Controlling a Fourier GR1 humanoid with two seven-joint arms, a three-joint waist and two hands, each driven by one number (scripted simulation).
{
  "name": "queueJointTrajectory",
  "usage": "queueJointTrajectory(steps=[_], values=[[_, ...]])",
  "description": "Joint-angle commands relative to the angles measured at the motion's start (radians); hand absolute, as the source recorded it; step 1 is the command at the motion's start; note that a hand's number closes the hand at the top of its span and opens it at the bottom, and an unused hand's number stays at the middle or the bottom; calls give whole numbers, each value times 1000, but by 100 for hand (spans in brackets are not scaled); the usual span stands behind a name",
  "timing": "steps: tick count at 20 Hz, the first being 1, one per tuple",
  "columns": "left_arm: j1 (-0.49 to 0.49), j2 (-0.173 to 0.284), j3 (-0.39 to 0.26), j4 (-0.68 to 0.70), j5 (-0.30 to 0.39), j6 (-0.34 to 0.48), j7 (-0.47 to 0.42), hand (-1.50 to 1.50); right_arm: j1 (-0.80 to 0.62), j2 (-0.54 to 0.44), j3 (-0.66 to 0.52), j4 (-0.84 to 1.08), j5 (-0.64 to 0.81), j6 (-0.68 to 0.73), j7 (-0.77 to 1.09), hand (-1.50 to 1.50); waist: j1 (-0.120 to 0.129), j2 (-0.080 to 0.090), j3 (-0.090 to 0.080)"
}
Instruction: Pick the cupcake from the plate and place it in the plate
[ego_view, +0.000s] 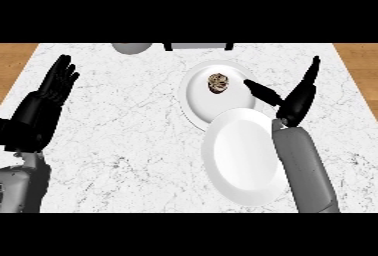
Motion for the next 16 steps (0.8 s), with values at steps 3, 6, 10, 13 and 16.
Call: queueJointTrajectory(steps=[3, 6, 10, 13, 16], values=[[28, 48, 57, -15, 36, -50, -23, 0, 284, -55, 76, -343, 10, 108, 59, -150, -1, 1, -1], [-15, -17, 0, 42, -16, -1, -27, 0, 420, -88, 88, -507, 6, 161, 108, -150, -6, 3, 0], [-3, -14, 4, -30, -4, -2, 24, 0, 635, -39, 172, -702, 44, 164, 109, -150, -1, 2, 0], [10, -16, 5, -28, -15, -12, 2, 0, 705, -95, 134, -761, -3, 221, 65, -150, 4, 4, 0], [-43, -15, 23, 62, -15, -19, -27, 0, 711, -100, 106, -717, 30, 198, 33, -150, 5, 6, 0]])
